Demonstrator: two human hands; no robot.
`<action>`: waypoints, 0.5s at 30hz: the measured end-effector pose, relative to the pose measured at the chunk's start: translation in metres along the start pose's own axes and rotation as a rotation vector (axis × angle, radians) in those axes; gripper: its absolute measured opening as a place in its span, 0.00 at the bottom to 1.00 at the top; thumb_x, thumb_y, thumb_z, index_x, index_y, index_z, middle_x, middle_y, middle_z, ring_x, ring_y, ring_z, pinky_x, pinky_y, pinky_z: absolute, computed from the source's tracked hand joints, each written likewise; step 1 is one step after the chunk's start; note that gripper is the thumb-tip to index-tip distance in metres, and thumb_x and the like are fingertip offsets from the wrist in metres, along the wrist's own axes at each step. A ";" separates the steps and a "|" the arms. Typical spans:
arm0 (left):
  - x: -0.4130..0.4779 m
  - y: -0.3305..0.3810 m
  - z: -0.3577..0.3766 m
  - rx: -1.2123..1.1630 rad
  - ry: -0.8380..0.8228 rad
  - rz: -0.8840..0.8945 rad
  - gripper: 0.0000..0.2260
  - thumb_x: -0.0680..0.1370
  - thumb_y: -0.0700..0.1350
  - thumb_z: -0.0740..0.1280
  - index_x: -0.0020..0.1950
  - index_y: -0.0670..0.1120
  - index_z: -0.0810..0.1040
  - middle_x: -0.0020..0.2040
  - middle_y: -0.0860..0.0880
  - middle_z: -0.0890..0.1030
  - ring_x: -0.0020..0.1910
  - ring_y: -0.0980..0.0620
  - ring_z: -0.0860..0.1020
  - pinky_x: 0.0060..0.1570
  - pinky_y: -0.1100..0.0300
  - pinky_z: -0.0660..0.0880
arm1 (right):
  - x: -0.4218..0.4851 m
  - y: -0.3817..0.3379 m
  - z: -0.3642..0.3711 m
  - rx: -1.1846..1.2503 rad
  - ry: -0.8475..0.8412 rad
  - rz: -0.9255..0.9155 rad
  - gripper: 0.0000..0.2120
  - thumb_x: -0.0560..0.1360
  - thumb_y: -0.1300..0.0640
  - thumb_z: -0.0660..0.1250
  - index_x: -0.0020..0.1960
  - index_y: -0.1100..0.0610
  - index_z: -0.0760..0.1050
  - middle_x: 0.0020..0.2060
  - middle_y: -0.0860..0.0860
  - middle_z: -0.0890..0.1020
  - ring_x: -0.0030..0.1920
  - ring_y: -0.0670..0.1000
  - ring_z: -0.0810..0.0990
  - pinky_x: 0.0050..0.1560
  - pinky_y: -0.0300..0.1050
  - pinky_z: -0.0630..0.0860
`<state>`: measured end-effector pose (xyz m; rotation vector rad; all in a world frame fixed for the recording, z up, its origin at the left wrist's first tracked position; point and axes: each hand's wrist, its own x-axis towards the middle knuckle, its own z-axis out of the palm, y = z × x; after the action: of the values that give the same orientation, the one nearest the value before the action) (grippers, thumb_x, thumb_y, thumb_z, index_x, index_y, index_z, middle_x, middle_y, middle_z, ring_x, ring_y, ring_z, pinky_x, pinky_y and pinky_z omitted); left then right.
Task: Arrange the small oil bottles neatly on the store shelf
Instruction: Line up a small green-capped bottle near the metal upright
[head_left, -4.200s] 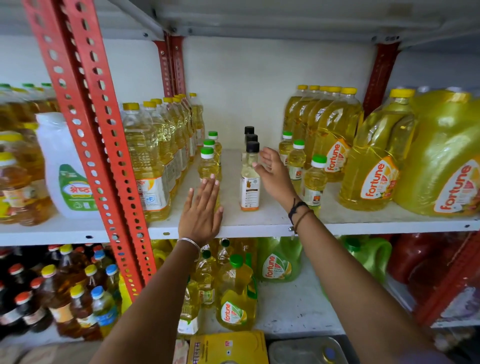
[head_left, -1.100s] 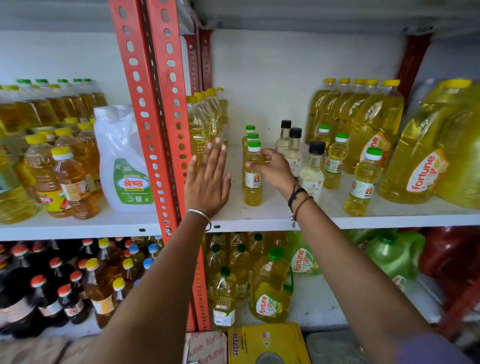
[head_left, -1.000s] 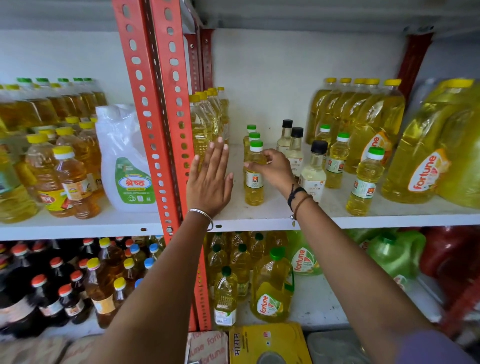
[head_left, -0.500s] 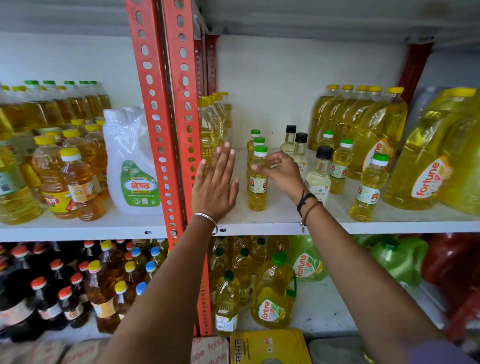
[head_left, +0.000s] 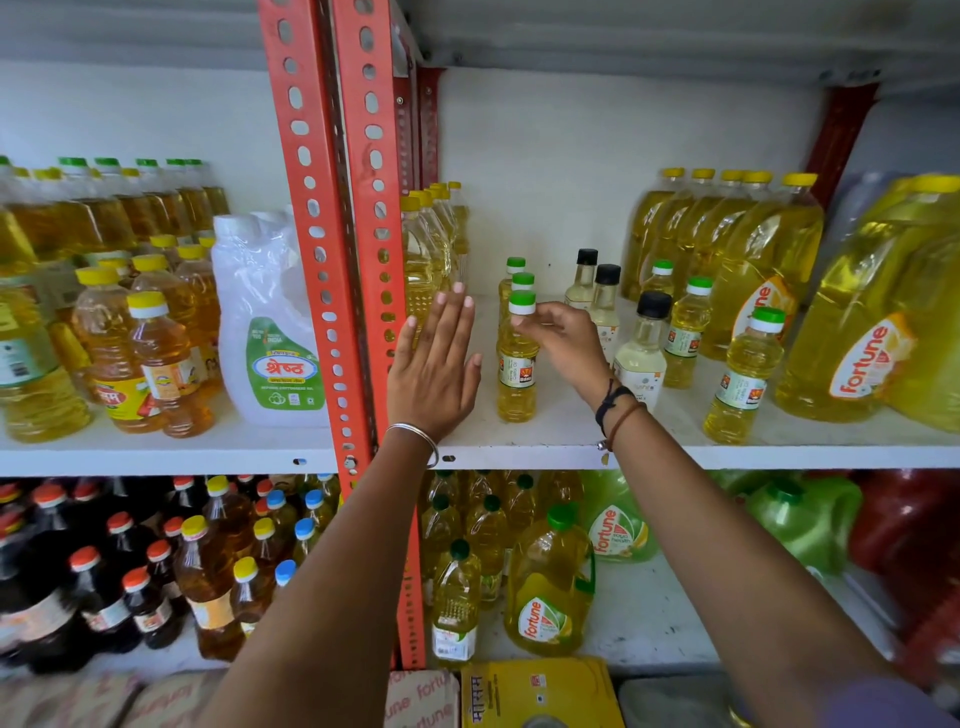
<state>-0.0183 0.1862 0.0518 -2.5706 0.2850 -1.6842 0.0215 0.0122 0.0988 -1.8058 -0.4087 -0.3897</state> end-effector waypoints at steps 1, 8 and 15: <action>0.000 0.000 0.000 0.003 -0.001 -0.001 0.27 0.81 0.51 0.49 0.78 0.43 0.50 0.78 0.46 0.52 0.77 0.50 0.51 0.74 0.52 0.39 | 0.000 -0.002 -0.001 -0.013 0.015 -0.009 0.11 0.71 0.55 0.72 0.52 0.57 0.80 0.46 0.51 0.83 0.50 0.51 0.81 0.57 0.49 0.77; 0.000 0.000 -0.001 0.006 -0.007 -0.004 0.27 0.81 0.51 0.49 0.78 0.43 0.51 0.78 0.46 0.53 0.77 0.50 0.51 0.74 0.52 0.40 | -0.017 -0.006 -0.006 -0.034 0.061 -0.039 0.10 0.70 0.52 0.73 0.50 0.54 0.81 0.46 0.52 0.84 0.50 0.53 0.82 0.56 0.57 0.79; 0.001 0.001 -0.003 0.004 -0.022 -0.003 0.26 0.81 0.51 0.50 0.78 0.42 0.53 0.77 0.45 0.57 0.76 0.50 0.53 0.74 0.52 0.40 | -0.031 -0.012 -0.008 -0.053 0.045 -0.062 0.11 0.69 0.50 0.73 0.49 0.54 0.81 0.46 0.54 0.85 0.49 0.52 0.83 0.55 0.59 0.79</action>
<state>-0.0212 0.1855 0.0537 -2.5867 0.2764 -1.6548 -0.0118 0.0050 0.0968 -1.8354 -0.4271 -0.4875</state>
